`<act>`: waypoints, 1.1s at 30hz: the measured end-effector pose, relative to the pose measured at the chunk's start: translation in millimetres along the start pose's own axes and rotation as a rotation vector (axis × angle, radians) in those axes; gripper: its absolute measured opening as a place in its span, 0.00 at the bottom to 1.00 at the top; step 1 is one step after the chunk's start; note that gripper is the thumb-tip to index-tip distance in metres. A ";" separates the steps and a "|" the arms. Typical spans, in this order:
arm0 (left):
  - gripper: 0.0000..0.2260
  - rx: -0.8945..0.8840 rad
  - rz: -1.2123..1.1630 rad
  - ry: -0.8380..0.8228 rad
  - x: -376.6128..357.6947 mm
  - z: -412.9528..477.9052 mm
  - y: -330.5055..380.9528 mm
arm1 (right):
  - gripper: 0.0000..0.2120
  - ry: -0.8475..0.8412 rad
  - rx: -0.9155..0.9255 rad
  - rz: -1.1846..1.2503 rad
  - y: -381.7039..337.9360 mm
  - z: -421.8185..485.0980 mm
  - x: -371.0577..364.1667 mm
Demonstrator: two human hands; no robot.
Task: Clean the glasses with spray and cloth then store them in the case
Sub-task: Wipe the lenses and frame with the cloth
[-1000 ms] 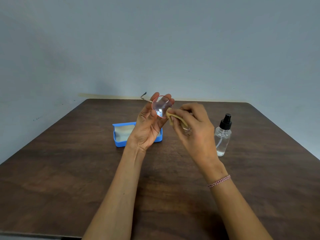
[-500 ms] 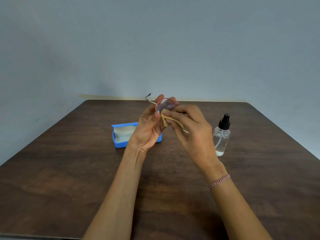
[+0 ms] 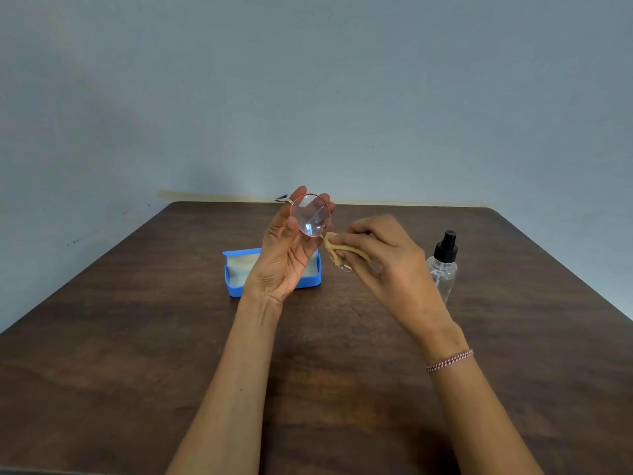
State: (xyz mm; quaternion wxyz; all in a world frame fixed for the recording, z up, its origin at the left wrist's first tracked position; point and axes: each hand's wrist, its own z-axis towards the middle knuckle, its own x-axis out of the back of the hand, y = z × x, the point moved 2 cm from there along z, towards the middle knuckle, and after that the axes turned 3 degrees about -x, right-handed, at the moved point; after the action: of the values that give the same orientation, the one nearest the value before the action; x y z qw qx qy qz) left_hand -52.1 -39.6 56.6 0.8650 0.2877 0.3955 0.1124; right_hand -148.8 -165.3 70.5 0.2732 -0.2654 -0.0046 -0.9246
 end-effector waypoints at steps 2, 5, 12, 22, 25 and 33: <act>0.24 -0.028 -0.034 0.013 3.3 1.2 2.5 | 0.10 -0.014 -0.015 0.017 3.8 -0.7 0.0; 0.23 -0.044 -0.089 0.015 3.9 1.7 4.2 | 0.09 0.030 -0.108 0.075 8.3 -1.0 -0.3; 0.23 -0.027 -0.077 0.012 1.8 0.8 3.3 | 0.09 0.049 -0.356 0.287 9.4 0.4 1.5; 0.19 0.007 -0.020 -0.011 -0.8 0.4 5.1 | 0.08 0.017 -0.479 0.487 13.4 0.0 -1.6; 0.16 0.013 0.025 0.005 -3.5 0.9 5.1 | 0.08 0.027 -0.474 0.414 17.6 -0.1 -3.5; 0.16 0.061 0.348 0.250 4.1 3.5 6.9 | 0.09 0.009 -0.346 0.168 25.6 -2.0 -7.7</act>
State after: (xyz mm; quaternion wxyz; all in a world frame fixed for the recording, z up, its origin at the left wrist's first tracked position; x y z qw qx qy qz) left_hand -46.5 -33.7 59.9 0.7676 0.3614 0.4472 0.2831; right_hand -131.3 -183.4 61.5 0.2998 -0.3035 0.1776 -0.8868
